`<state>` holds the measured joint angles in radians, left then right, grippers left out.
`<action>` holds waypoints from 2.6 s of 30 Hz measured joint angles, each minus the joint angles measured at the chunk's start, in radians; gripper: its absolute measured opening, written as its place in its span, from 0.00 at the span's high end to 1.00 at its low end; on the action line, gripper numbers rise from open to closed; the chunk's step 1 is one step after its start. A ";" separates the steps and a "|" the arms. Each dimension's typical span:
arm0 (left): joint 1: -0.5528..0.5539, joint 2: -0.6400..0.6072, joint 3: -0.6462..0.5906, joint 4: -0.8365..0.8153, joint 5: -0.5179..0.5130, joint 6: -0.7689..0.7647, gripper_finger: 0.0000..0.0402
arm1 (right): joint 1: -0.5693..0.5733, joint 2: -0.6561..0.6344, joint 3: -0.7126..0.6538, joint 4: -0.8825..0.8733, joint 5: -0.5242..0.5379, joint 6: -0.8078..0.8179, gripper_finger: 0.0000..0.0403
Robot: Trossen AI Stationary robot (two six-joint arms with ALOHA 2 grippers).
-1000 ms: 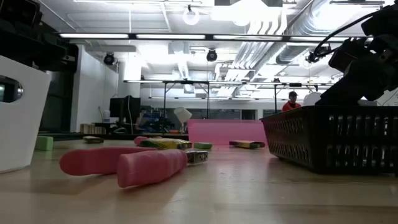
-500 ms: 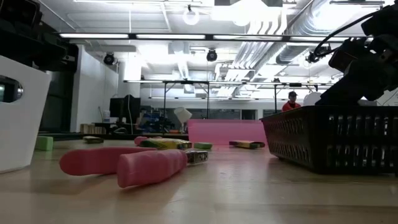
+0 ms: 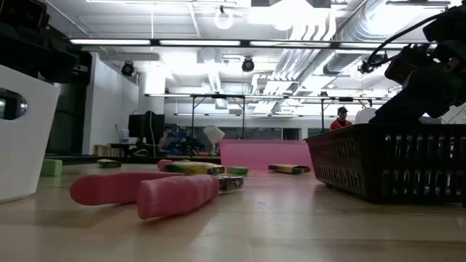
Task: Pick & Place School Supplies
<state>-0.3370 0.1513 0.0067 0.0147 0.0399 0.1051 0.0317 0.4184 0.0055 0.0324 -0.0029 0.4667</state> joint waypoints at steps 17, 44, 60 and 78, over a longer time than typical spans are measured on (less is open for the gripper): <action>0.000 0.000 0.000 0.055 -0.155 -0.130 0.67 | 0.000 0.000 0.000 0.000 0.000 0.000 0.73; 0.000 0.036 0.036 0.236 -0.275 -0.112 0.67 | 0.000 0.000 0.000 0.000 0.000 0.000 0.73; 0.059 0.407 0.319 0.149 -0.281 -0.166 0.67 | 0.000 0.000 0.000 0.000 0.000 0.000 0.73; 0.075 0.703 0.638 -0.221 -0.304 -0.230 0.67 | 0.000 0.000 0.000 0.000 0.000 0.000 0.73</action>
<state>-0.2616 0.8540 0.6448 -0.2065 -0.2646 -0.1249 0.0319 0.4183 0.0055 0.0326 -0.0030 0.4665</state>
